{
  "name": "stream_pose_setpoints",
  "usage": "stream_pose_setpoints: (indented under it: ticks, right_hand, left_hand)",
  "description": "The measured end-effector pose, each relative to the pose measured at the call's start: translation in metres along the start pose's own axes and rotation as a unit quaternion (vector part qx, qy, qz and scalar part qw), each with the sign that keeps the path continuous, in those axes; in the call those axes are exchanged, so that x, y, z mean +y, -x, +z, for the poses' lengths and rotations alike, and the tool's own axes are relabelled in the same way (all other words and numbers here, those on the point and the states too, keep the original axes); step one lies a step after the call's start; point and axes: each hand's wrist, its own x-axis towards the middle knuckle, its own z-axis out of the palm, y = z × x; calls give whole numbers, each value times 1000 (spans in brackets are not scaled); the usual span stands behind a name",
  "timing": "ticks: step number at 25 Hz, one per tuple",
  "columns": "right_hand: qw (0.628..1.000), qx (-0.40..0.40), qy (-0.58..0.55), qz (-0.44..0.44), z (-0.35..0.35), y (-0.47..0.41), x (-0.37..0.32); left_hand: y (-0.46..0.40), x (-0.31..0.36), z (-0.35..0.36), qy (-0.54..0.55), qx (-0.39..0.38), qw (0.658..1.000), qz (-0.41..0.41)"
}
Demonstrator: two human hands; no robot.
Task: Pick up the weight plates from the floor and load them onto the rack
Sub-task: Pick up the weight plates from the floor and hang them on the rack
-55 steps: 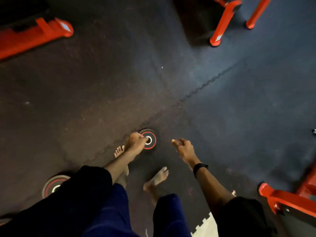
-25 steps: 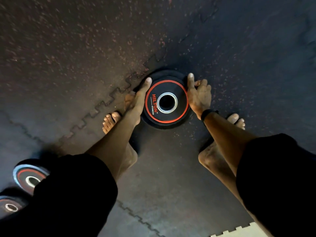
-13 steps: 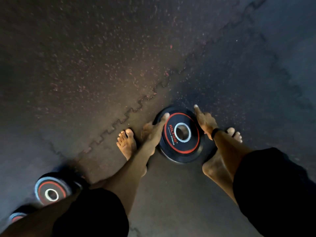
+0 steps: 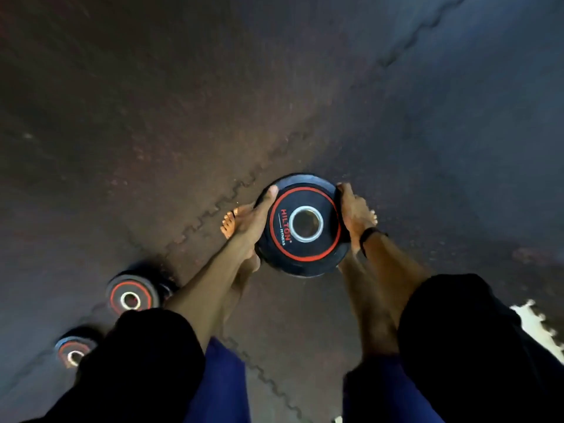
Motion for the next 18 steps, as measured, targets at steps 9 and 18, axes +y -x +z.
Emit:
stream_pose_setpoints:
  ticks: [9, 18]
  right_hand:
    - [921, 70, -199, -328, -153, 392, -210]
    - [693, -14, -293, -659, -228, 754, -302]
  left_hand:
    - [328, 239, -203, 168, 208, 918, 293]
    - [648, 296, -401, 317, 512, 627, 494]
